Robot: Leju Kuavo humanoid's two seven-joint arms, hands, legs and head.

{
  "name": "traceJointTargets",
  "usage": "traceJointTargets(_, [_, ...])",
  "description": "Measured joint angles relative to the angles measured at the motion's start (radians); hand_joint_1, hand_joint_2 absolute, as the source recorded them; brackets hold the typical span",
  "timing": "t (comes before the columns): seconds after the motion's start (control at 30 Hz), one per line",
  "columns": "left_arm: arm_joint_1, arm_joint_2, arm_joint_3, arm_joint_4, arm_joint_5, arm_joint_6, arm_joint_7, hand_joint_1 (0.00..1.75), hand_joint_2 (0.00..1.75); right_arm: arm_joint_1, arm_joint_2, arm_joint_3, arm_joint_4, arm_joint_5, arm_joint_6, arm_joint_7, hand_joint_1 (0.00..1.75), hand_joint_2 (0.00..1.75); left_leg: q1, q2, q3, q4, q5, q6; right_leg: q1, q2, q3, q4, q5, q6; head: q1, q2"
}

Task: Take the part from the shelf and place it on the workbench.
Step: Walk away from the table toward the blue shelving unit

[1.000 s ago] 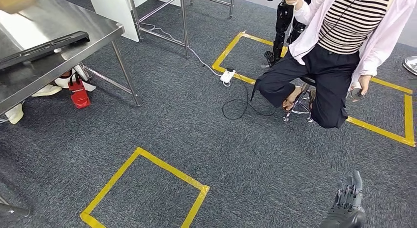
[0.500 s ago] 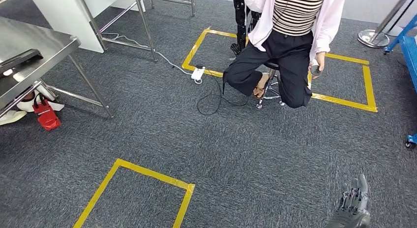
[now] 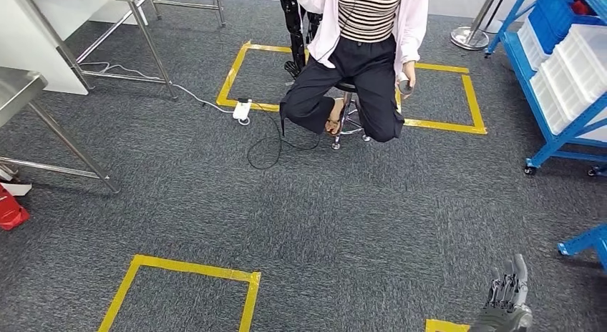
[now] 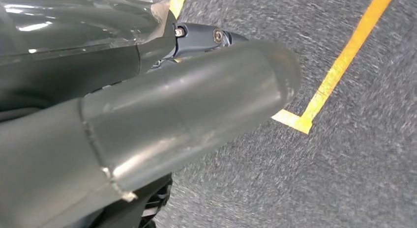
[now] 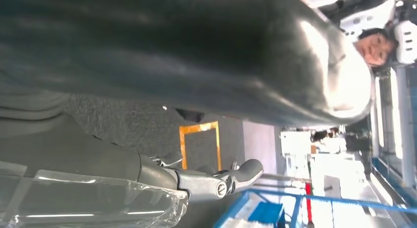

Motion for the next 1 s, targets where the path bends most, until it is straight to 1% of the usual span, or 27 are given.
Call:
traceJointTargets(0.07, [0.001, 0.002, 0.0, 0.0, 0.001, 0.0, -0.001, 0.0, 0.0, -0.004, -0.002, -0.001, 0.003, -0.001, 0.0, 0.0, 0.0, 0.0, -0.001, 0.03, 0.0, -0.005, 0.003, 0.008, -0.001, -0.052, -0.059, 0.123, -0.06, -0.003, 0.005, 0.0])
traceJointTargets(0.1, [0.001, 0.003, 0.0, 0.0, 0.001, 0.0, -0.001, 0.0, 0.0, -0.005, -0.002, -0.001, 0.005, -0.002, 0.0, 0.0, 0.0, 0.0, -0.002, 0.046, -0.001, -0.005, 0.003, 0.009, -0.002, -0.062, -0.092, 0.192, -0.087, -0.002, 0.007, 0.0])
traceJointTargets(0.13, [0.002, 0.004, 0.0, 0.0, 0.002, 0.0, -0.001, 0.0, 0.0, -0.005, -0.004, -0.002, 0.008, -0.002, 0.0, 0.0, 0.0, 0.0, -0.002, 0.061, -0.002, -0.004, 0.002, 0.009, -0.005, -0.066, -0.112, 0.238, -0.101, 0.003, 0.007, 0.0])
traceJointTargets(0.17, [0.001, 0.004, 0.0, 0.0, 0.002, 0.0, -0.001, 0.0, 0.0, -0.004, -0.005, -0.003, 0.011, -0.003, 0.0, 0.0, 0.0, 0.0, -0.003, 0.075, -0.002, -0.004, 0.002, 0.008, -0.008, -0.069, -0.113, 0.247, -0.099, 0.011, 0.007, 0.0])
traceJointTargets(0.2, [0.001, 0.004, 0.0, 0.0, 0.002, 0.0, -0.001, 0.0, 0.0, -0.004, -0.006, -0.004, 0.013, -0.003, 0.0, 0.0, 0.0, 0.0, -0.002, 0.088, -0.001, -0.004, 0.001, 0.006, -0.013, -0.074, -0.092, 0.212, -0.083, 0.021, 0.007, 0.0])
traceJointTargets(0.23, [0.0, 0.003, 0.0, 0.0, 0.002, 0.0, -0.001, 0.0, 0.0, -0.004, -0.007, -0.005, 0.014, -0.003, 0.0, 0.0, 0.0, 0.0, -0.002, 0.1, 0.001, -0.004, -0.001, 0.003, -0.017, -0.088, -0.052, 0.144, -0.059, 0.031, 0.007, 0.0])
traceJointTargets(0.27, [0.0, 0.004, 0.0, 0.0, 0.002, 0.0, -0.001, 0.0, 0.0, -0.005, -0.008, -0.006, 0.015, -0.003, 0.0, 0.0, 0.0, 0.0, -0.004, 0.11, 0.003, -0.002, -0.004, -0.002, -0.021, -0.113, -0.009, 0.068, -0.037, 0.037, 0.008, 0.0])
traceJointTargets(0.3, [0.0, 0.004, 0.0, 0.0, 0.001, 0.0, -0.001, 0.0, 0.0, -0.006, -0.008, -0.006, 0.015, -0.003, 0.0, -0.001, 0.0, 0.0, -0.006, 0.12, 0.006, -0.001, -0.009, -0.009, -0.02, -0.135, 0.026, 0.007, -0.019, 0.037, 0.008, 0.0])
traceJointTargets(0.33, [0.0, 0.005, 0.0, 0.0, 0.001, 0.0, -0.001, 0.0, 0.0, -0.006, -0.009, -0.006, 0.015, -0.003, 0.0, -0.001, 0.0, 0.0, -0.008, 0.129, 0.009, 0.001, -0.012, -0.016, -0.018, -0.151, 0.047, -0.03, -0.008, 0.033, 0.005, 0.0])
traceJointTargets(0.37, [-0.001, 0.006, 0.0, 0.0, 0.001, 0.0, -0.001, 0.0, 0.0, -0.006, -0.009, -0.007, 0.016, -0.003, 0.0, -0.002, 0.0, 0.0, -0.009, 0.138, 0.012, 0.002, -0.016, -0.024, -0.013, -0.155, 0.05, -0.041, -0.005, 0.024, 0.003, 0.0])
traceJointTargets(0.4, [-0.002, 0.005, 0.0, 0.0, 0.001, 0.0, -0.001, 0.0, 0.0, -0.005, -0.01, -0.007, 0.016, -0.004, 0.0, -0.002, 0.0, 0.0, -0.007, 0.148, 0.016, 0.002, -0.018, -0.031, -0.009, -0.144, 0.047, -0.04, -0.002, 0.015, 0.001, 0.0])
traceJointTargets(0.43, [-0.004, 0.005, 0.0, 0.0, 0.001, 0.0, -0.001, 0.0, 0.0, -0.004, -0.01, -0.008, 0.016, -0.004, 0.0, -0.003, 0.0, 0.0, -0.003, 0.151, 0.019, 0.004, -0.021, -0.038, -0.012, -0.131, 0.046, -0.041, -0.001, 0.006, -0.002, 0.0])
traceJointTargets(0.47, [-0.005, 0.004, 0.0, 0.0, 0.001, 0.0, -0.001, 0.0, 0.0, -0.003, -0.011, -0.009, 0.017, -0.004, 0.0, -0.003, 0.0, 0.0, 0.002, 0.138, 0.018, 0.013, -0.032, -0.044, -0.014, -0.119, 0.046, -0.042, 0.0, -0.002, -0.003, 0.0])
traceJointTargets(0.5, [-0.005, 0.004, 0.0, 0.0, 0.001, 0.0, -0.001, 0.0, 0.0, -0.003, -0.012, -0.009, 0.017, -0.004, 0.0, -0.003, 0.0, 0.0, 0.006, 0.114, 0.009, 0.038, -0.053, -0.049, -0.016, -0.108, 0.048, -0.043, 0.003, -0.011, -0.005, 0.0])
traceJointTargets(0.53, [-0.005, 0.004, 0.0, 0.0, 0.0, 0.0, -0.002, 0.0, 0.0, -0.004, -0.011, -0.01, 0.017, -0.004, 0.0, -0.003, 0.0, 0.0, 0.008, 0.083, -0.01, 0.083, -0.083, -0.051, -0.018, -0.098, 0.05, -0.043, 0.005, -0.02, -0.007, 0.0])
traceJointTargets(0.57, [-0.003, 0.004, 0.0, 0.001, -0.001, 0.0, -0.002, 0.0, 0.0, -0.005, -0.011, -0.01, 0.017, -0.004, 0.0, -0.003, 0.0, 0.0, 0.008, 0.055, -0.039, 0.147, -0.119, -0.051, -0.013, -0.086, 0.049, -0.043, 0.006, -0.026, -0.008, 0.0])
traceJointTargets(0.6, [-0.001, 0.004, 0.0, 0.001, -0.002, 0.0, -0.002, 0.0, 0.0, -0.005, -0.011, -0.01, 0.017, -0.004, 0.0, -0.003, 0.0, 0.0, 0.008, 0.04, -0.072, 0.215, -0.149, -0.051, -0.009, -0.074, 0.048, -0.043, 0.007, -0.03, -0.009, 0.0])
traceJointTargets(0.63, [0.001, 0.004, 0.0, 0.002, -0.002, 0.0, -0.002, 0.0, 0.0, -0.005, -0.01, -0.01, 0.017, -0.004, 0.0, -0.003, 0.0, 0.0, 0.008, 0.034, -0.099, 0.266, -0.163, -0.05, -0.005, -0.06, 0.048, -0.042, 0.007, -0.032, -0.008, 0.0])
traceJointTargets(0.67, [0.002, 0.004, 0.0, 0.002, -0.002, 0.0, -0.002, 0.0, 0.0, -0.004, -0.01, -0.01, 0.017, -0.004, 0.0, -0.003, 0.0, 0.0, 0.008, 0.031, -0.112, 0.285, -0.158, -0.049, -0.002, -0.046, 0.048, -0.042, 0.007, -0.033, -0.008, 0.0])
traceJointTargets(0.7, [0.002, 0.004, 0.0, 0.003, -0.002, 0.0, -0.002, 0.0, 0.0, -0.004, -0.01, -0.01, 0.017, -0.004, 0.0, -0.003, 0.0, 0.0, 0.008, 0.028, -0.107, 0.265, -0.132, -0.046, 0.0, -0.031, 0.049, -0.041, 0.007, -0.033, -0.008, 0.0])
traceJointTargets(0.73, [0.002, 0.004, 0.0, 0.003, -0.002, 0.0, -0.002, 0.0, 0.0, -0.004, -0.01, -0.01, 0.018, -0.004, 0.0, -0.003, 0.0, 0.0, 0.008, 0.022, -0.086, 0.213, -0.094, -0.042, 0.001, -0.018, 0.051, -0.04, 0.007, -0.032, -0.008, 0.0])
traceJointTargets(0.8, [0.002, 0.004, 0.0, 0.003, -0.002, 0.0, -0.002, 0.0, 0.0, -0.004, -0.01, -0.01, 0.018, -0.004, 0.0, -0.003, 0.0, 0.0, 0.009, -0.017, -0.033, 0.087, -0.032, -0.034, 0.004, 0.006, 0.051, -0.037, 0.007, -0.031, -0.008, 0.0])
traceJointTargets(0.83, [0.002, 0.005, 0.0, 0.004, -0.002, 0.0, -0.002, 0.0, 0.0, -0.004, -0.01, -0.01, 0.018, -0.004, 0.0, -0.003, 0.0, 0.0, 0.007, -0.033, -0.017, 0.048, -0.017, -0.032, 0.004, 0.017, 0.048, -0.036, 0.009, -0.029, -0.008, 0.0])
traceJointTargets(0.87, [0.002, 0.005, 0.0, 0.004, -0.002, 0.0, -0.002, 0.0, 0.0, -0.004, -0.01, -0.01, 0.018, -0.004, 0.0, -0.003, 0.0, 0.0, 0.004, -0.042, -0.009, 0.029, -0.014, -0.029, 0.004, 0.027, 0.043, -0.036, 0.011, -0.024, -0.007, 0.0])
traceJointTargets(0.93, [0.001, 0.005, 0.0, 0.004, -0.002, 0.0, -0.002, 0.0, 0.0, 0.0, -0.01, -0.01, 0.018, -0.004, 0.0, -0.003, 0.0, 0.0, -0.001, -0.024, -0.007, 0.019, -0.008, -0.019, 0.002, 0.043, 0.034, -0.038, 0.017, -0.012, -0.007, 0.0])
traceJointTargets(0.97, [0.0, 0.004, 0.0, 0.004, -0.002, 0.0, -0.002, 0.0, 0.0, 0.002, -0.01, -0.011, 0.018, -0.004, 0.0, -0.003, 0.0, 0.0, -0.002, -0.012, -0.004, 0.011, -0.002, -0.011, 0.002, 0.032, 0.026, -0.033, 0.016, -0.009, -0.007, 0.0])
traceJointTargets(1.0, [0.0, 0.004, 0.0, 0.004, -0.003, 0.0, -0.003, 0.0, 0.0, 0.003, -0.011, -0.011, 0.017, -0.004, 0.0, -0.003, 0.0, 0.0, -0.001, 0.001, -0.002, 0.002, 0.004, -0.003, 0.003, 0.009, 0.012, -0.011, 0.005, -0.008, -0.005, 0.0])
